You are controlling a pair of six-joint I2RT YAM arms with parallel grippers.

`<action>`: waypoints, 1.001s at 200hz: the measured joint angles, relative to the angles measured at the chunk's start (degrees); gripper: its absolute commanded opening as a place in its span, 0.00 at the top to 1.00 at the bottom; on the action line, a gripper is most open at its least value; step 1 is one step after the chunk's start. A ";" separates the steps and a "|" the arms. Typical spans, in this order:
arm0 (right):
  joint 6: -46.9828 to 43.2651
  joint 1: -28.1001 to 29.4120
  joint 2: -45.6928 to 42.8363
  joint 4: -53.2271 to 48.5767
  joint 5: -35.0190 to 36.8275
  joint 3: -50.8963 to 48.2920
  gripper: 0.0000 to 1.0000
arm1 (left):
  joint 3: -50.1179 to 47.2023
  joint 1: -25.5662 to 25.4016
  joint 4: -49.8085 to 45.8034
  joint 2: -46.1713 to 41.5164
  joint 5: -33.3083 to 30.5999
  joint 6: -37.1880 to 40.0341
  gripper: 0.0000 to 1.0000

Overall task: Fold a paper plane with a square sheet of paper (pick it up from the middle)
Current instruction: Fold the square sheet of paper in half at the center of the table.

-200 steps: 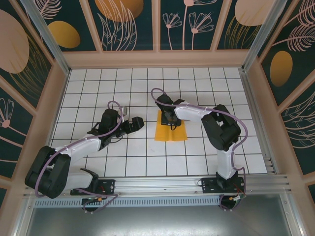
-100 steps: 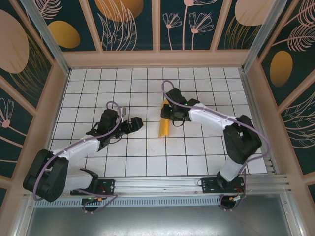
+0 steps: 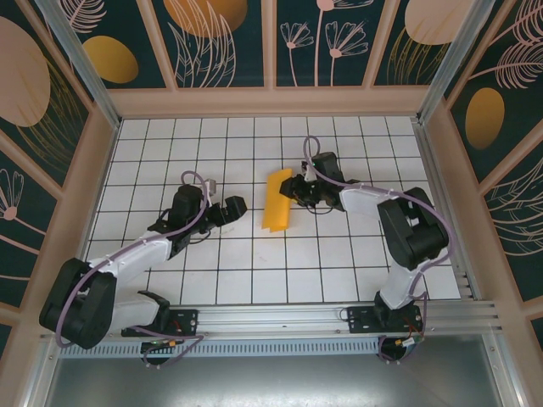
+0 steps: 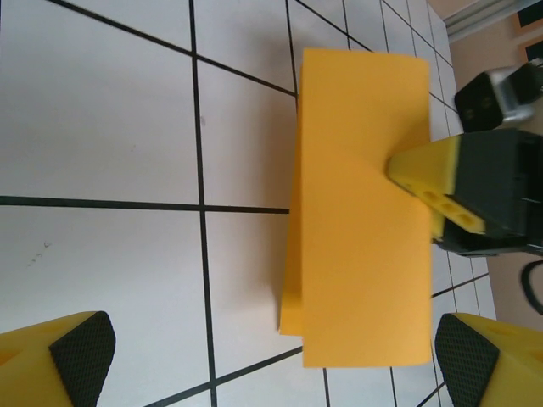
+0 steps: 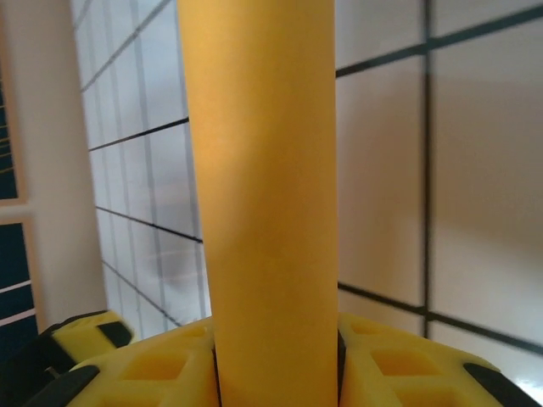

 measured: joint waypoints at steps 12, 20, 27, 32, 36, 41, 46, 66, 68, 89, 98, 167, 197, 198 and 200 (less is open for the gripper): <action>-0.81 -0.68 1.70 -0.37 -0.28 0.00 0.60 | 0.00 0.00 0.57 1.20 0.22 -0.39 0.01; -1.42 -0.96 2.32 -0.83 -0.37 0.00 0.59 | 0.09 0.00 0.87 2.08 0.52 -0.52 0.01; -2.01 -1.14 2.58 -1.33 -0.39 0.00 0.58 | 0.24 0.00 1.14 2.91 0.94 -0.72 0.01; -2.32 -1.27 2.67 -1.53 -0.37 0.00 0.56 | 0.37 0.00 1.44 3.50 1.18 -0.87 0.02; -2.62 -1.38 2.73 -1.66 -0.39 0.00 0.54 | 0.48 0.00 1.79 4.04 1.42 -1.07 0.02; -2.86 -1.53 2.78 -1.86 -0.37 0.00 0.53 | 0.61 0.00 2.21 4.66 1.73 -1.29 0.04; -3.30 -1.70 2.80 -2.01 -0.37 0.00 0.52 | 0.79 0.00 2.64 5.20 2.12 -1.53 0.05; -4.39 -2.60 2.80 -2.64 -0.42 0.00 0.45 | 1.79 -0.07 4.85 7.45 3.67 -2.84 0.06; -4.37 -2.67 2.78 -2.75 -0.42 0.00 0.45 | 1.92 -0.11 5.11 7.69 3.78 -3.04 0.06; -5.25 -3.26 2.62 -3.34 -0.79 -0.13 0.41 | 3.45 -0.55 6.23 9.53 4.63 -3.45 0.07; -5.38 -3.32 2.38 -3.21 -1.14 -0.52 0.41 | 4.39 -0.63 6.54 10.56 4.81 -3.50 0.07; -0.74 -2.49 1.31 0.87 -3.72 -3.96 0.51 | 7.39 -1.33 7.76 16.70 5.64 -4.31 0.08; 0.42 0.22 1.31 0.37 -1.60 -2.80 0.51 | 7.58 -1.33 7.76 16.83 5.66 -4.31 0.09; 0.46 0.26 1.31 0.33 -1.55 -2.78 0.51 | 7.58 -1.33 7.76 16.83 5.66 -4.31 0.09; 0.57 0.44 1.31 0.22 -1.36 -2.64 0.52 | 7.61 -1.33 7.76 16.83 5.66 -4.31 0.09</action>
